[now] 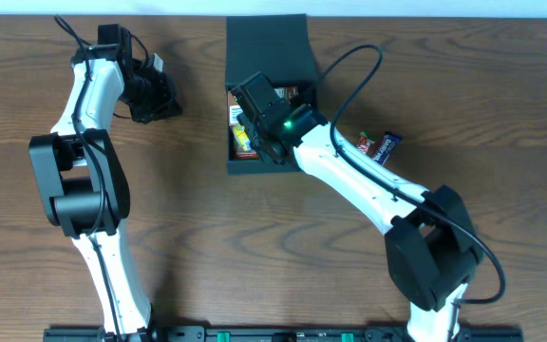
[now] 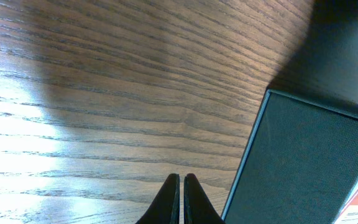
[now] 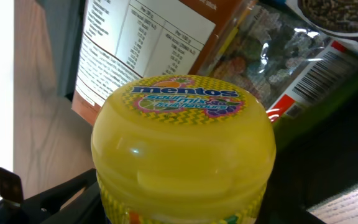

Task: Pack container
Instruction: 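Carry the Mentos tube left and lower it into the black box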

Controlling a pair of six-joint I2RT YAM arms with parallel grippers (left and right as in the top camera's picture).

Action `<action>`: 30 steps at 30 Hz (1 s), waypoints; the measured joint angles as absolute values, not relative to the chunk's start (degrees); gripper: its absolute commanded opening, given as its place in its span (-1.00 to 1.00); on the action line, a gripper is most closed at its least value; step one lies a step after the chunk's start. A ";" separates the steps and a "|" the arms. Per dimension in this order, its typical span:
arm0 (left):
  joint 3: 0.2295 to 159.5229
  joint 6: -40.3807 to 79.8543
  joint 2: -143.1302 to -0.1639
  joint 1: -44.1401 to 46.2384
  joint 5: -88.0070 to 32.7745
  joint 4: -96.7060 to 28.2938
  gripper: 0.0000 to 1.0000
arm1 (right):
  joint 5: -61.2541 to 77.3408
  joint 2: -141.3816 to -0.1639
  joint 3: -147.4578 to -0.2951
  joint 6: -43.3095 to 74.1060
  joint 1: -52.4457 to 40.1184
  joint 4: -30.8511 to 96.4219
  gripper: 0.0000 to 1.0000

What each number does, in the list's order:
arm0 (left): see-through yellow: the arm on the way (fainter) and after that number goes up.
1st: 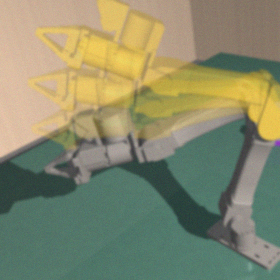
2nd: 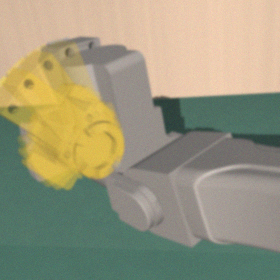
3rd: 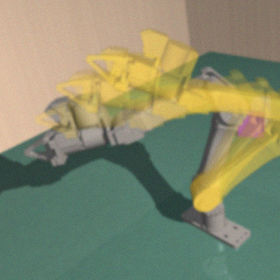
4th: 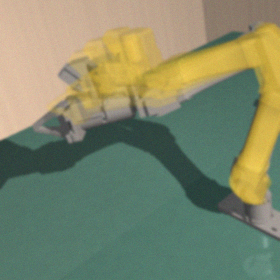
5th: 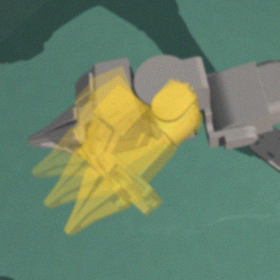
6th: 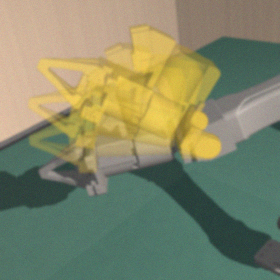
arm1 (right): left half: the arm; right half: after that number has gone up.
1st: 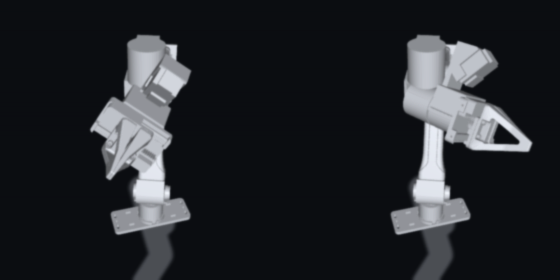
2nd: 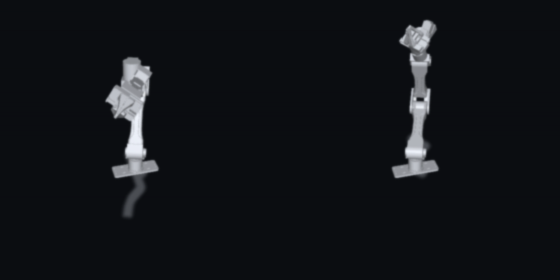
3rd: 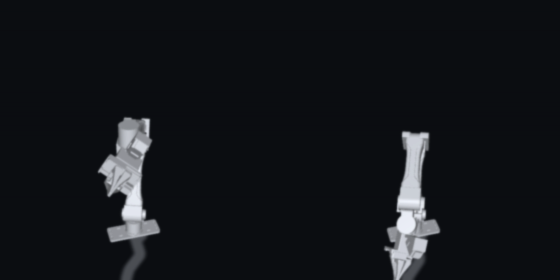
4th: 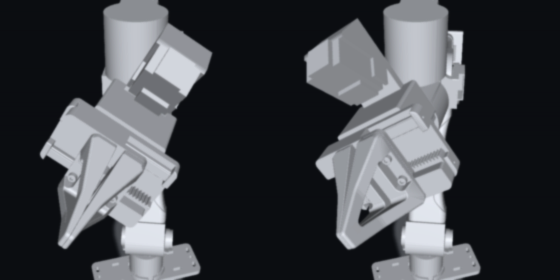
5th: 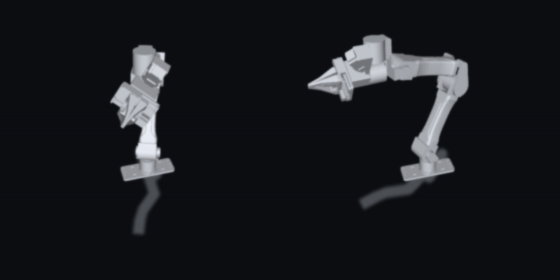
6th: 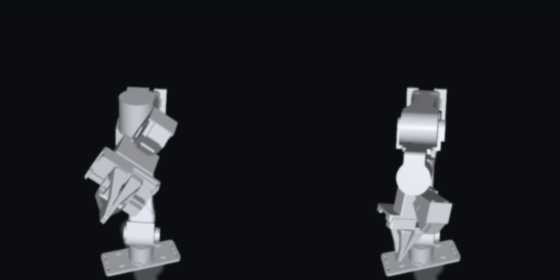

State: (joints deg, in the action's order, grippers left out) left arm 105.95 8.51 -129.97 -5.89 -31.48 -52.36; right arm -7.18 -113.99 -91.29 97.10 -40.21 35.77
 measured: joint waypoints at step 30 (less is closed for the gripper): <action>105.95 7.42 -129.97 -5.89 -31.48 -53.56 -0.88 | -6.85 -113.99 -91.29 114.93 -40.75 39.55 0.74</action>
